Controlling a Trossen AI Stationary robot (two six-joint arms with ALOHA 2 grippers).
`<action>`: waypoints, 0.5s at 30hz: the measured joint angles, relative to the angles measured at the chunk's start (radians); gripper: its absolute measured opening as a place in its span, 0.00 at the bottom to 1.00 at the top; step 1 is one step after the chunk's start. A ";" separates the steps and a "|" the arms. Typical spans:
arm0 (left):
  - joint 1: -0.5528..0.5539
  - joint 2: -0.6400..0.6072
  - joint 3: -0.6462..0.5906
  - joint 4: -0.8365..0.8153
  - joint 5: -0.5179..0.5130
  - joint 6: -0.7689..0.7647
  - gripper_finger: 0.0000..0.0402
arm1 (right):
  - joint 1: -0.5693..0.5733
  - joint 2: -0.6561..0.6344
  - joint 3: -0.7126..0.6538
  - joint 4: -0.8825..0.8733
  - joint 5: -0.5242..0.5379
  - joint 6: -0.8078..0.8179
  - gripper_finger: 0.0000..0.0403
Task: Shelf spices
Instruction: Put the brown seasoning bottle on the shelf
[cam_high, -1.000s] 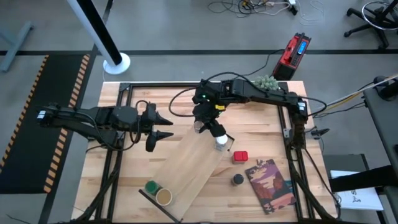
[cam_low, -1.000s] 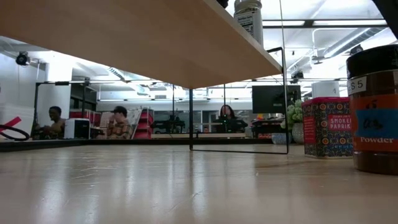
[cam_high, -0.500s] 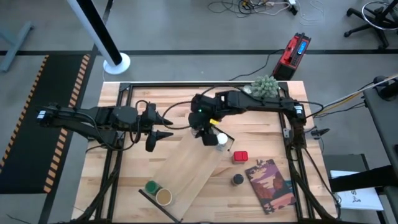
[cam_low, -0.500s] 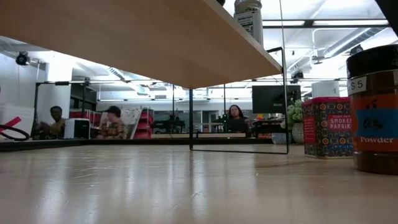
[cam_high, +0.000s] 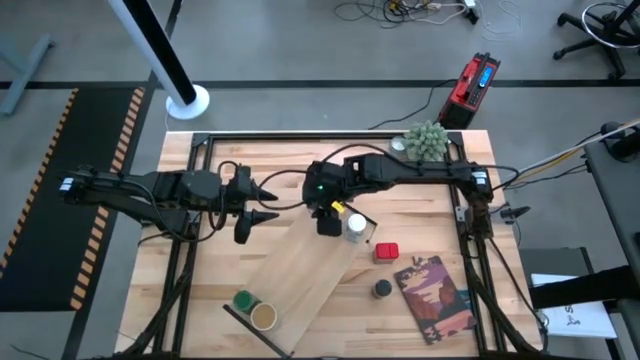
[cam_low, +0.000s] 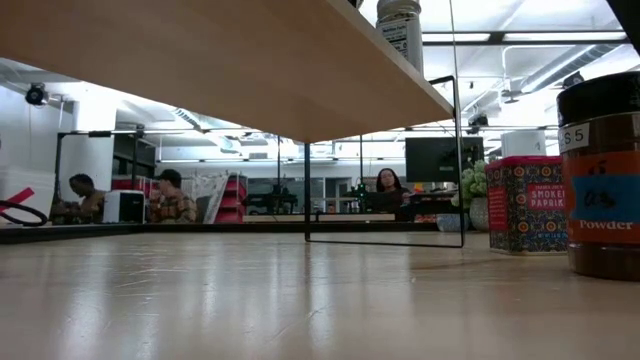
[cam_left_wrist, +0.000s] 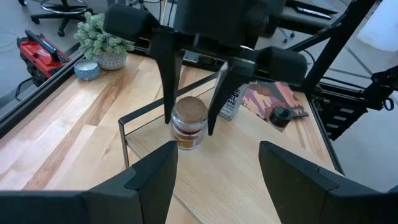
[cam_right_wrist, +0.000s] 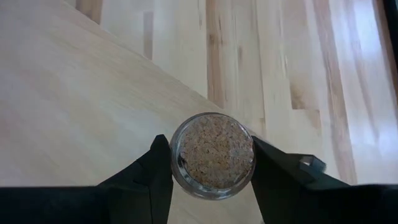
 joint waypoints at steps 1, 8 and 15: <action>0.000 0.000 0.000 0.000 0.000 0.000 0.54 | 0.002 0.000 -0.006 0.000 0.011 0.006 0.39; 0.000 0.000 0.000 0.000 0.000 0.000 0.54 | 0.006 0.000 -0.043 0.028 0.033 0.001 0.40; 0.000 0.000 0.000 0.000 0.000 0.003 0.54 | 0.006 0.000 -0.086 0.034 0.032 -0.021 0.41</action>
